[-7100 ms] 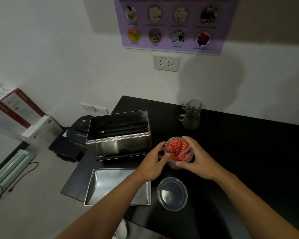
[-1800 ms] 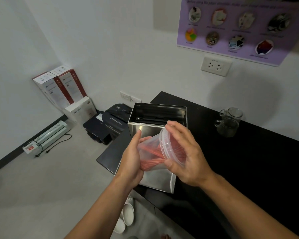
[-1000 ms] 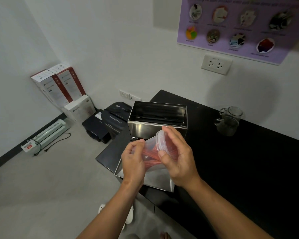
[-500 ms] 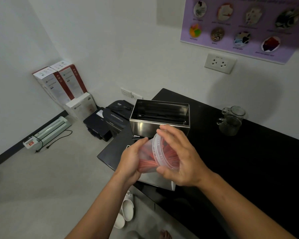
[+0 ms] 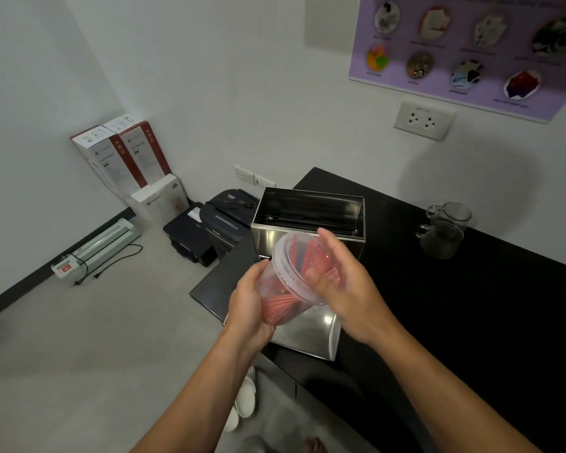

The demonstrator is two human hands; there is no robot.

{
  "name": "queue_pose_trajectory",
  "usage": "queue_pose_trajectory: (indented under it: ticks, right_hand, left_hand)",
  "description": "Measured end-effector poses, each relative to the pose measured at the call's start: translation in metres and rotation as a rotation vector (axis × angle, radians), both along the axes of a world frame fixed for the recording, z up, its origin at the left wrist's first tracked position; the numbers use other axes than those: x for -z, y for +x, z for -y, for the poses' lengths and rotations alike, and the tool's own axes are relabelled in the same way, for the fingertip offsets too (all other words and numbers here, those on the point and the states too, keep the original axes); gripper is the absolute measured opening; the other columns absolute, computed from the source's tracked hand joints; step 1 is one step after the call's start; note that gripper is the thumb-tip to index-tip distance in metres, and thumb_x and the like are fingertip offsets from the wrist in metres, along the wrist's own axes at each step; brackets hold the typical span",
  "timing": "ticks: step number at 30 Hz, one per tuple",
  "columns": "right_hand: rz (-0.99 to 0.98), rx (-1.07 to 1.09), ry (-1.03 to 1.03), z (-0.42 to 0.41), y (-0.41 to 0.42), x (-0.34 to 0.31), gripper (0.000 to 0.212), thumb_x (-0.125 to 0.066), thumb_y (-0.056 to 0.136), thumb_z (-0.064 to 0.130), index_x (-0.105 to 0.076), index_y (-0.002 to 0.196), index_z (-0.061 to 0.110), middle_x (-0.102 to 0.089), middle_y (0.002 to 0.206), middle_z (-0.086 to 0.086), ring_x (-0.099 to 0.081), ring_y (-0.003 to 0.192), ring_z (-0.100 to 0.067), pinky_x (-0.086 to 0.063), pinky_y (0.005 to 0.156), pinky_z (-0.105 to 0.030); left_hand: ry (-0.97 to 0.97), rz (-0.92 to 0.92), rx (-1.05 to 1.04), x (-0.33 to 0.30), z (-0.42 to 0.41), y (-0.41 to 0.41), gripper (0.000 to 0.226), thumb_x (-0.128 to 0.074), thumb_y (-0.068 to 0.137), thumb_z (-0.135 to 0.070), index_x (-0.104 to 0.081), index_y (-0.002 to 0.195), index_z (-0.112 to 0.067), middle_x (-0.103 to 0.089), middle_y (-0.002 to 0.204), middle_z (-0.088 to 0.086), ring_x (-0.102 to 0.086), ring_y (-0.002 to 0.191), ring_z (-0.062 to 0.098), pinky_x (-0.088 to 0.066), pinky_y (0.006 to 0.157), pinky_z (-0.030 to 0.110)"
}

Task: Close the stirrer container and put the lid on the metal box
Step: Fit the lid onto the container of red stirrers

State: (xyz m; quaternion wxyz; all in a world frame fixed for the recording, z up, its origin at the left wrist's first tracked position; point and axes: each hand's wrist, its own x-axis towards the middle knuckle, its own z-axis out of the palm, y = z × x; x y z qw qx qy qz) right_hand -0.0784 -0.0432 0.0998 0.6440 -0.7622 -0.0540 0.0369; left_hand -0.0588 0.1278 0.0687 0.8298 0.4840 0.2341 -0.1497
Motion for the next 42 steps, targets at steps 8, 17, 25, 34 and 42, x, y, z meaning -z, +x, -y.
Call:
queue_pose_trajectory:
  ticks: [8,17,25,34,42]
  right_hand:
    - [-0.314,0.161,0.191,0.008,0.003,0.008,0.030,-0.058,0.103,0.040,-0.078,0.096,0.019,-0.072,0.083,-0.008,-0.065,0.075,-0.023,-0.052,0.066,-0.036]
    - [-0.259,0.281,0.146,0.012,0.015,0.012,0.026,-0.063,0.101,0.042,-0.077,0.099,0.020,-0.069,0.069,-0.001,-0.062,0.057,-0.011,-0.052,0.053,-0.025]
    - [-0.210,0.295,0.200,0.007,0.024,0.012,0.030,-0.054,0.106,0.042,-0.075,0.104,0.021,-0.066,0.065,-0.005,-0.060,0.052,-0.013,-0.054,0.051,-0.027]
    - [-0.153,0.254,0.196,-0.001,0.013,0.013,0.017,-0.063,0.102,0.031,-0.073,0.113,0.021,-0.076,0.079,-0.004,-0.065,0.059,-0.011,-0.056,0.058,-0.023]
    - [-0.247,0.216,0.156,0.004,0.012,0.012,0.036,-0.053,0.104,0.048,-0.069,0.107,0.015,-0.075,0.073,-0.005,-0.070,0.059,-0.017,-0.059,0.057,-0.028]
  left_hand:
    - [0.237,0.145,0.007,0.008,0.004,-0.007,0.033,-0.056,0.101,-0.034,-0.084,0.095,-0.018,-0.081,0.094,0.007,-0.079,0.085,0.021,-0.061,0.065,0.031]
    - [0.551,0.485,0.130,-0.011,-0.005,-0.011,0.033,-0.062,0.086,-0.059,-0.078,0.103,-0.036,-0.068,0.070,-0.003,-0.062,0.061,0.004,-0.049,0.061,0.015]
    - [0.565,0.440,0.071,-0.011,-0.001,-0.003,0.026,-0.068,0.100,-0.023,-0.073,0.126,-0.022,-0.070,0.074,0.016,-0.065,0.055,0.008,-0.053,0.056,0.020]
    - [0.415,0.427,-0.056,-0.003,0.007,-0.009,0.021,-0.056,0.108,-0.027,-0.076,0.112,-0.023,-0.075,0.070,0.000,-0.057,0.045,0.009,-0.046,0.044,0.018]
    - [0.349,0.425,-0.005,-0.007,-0.005,-0.005,0.025,-0.059,0.097,-0.040,-0.078,0.096,-0.025,-0.065,0.058,0.007,-0.060,0.044,0.017,-0.046,0.043,0.023]
